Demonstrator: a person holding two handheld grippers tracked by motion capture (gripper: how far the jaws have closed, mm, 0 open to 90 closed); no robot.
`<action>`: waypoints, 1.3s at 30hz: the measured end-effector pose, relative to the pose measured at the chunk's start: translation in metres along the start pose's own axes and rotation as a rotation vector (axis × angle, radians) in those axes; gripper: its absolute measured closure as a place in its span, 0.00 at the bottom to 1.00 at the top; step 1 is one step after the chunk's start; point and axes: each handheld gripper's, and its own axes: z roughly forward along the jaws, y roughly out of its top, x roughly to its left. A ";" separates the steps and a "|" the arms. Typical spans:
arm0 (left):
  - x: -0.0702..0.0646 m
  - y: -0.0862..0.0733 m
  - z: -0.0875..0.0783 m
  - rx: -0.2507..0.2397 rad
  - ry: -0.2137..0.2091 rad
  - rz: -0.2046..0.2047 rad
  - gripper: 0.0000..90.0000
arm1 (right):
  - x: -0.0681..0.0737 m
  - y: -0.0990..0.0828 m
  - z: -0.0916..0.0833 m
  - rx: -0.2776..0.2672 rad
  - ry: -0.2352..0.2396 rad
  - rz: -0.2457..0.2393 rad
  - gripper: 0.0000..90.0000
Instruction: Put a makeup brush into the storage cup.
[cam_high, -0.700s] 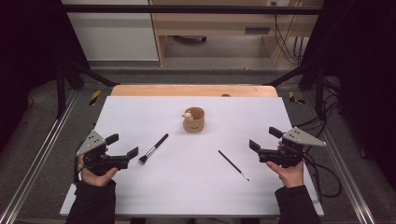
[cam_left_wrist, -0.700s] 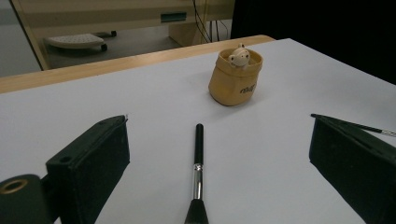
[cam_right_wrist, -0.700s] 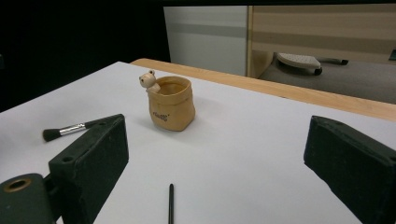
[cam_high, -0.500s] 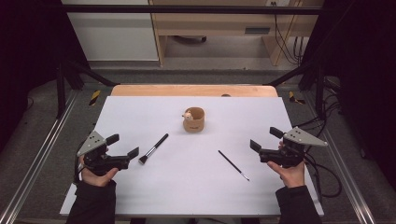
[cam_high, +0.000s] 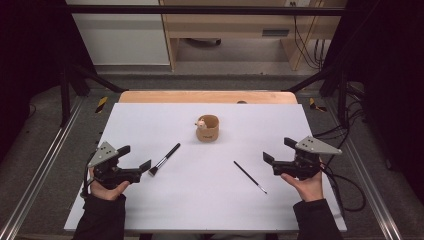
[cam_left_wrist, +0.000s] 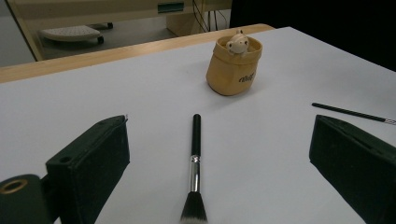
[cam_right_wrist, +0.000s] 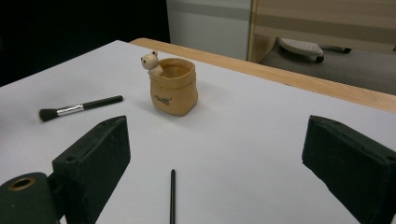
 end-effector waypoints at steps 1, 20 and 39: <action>0.000 0.000 0.000 0.001 -0.002 0.002 0.05 | 0.000 0.000 0.001 0.005 0.000 -0.004 0.09; 0.000 -0.002 0.003 0.015 -0.005 0.007 0.05 | 0.020 0.008 0.034 0.126 -0.009 -0.067 0.13; -0.002 -0.004 0.007 0.029 -0.014 0.021 0.05 | 0.030 -0.012 0.069 0.361 -0.016 -0.104 0.22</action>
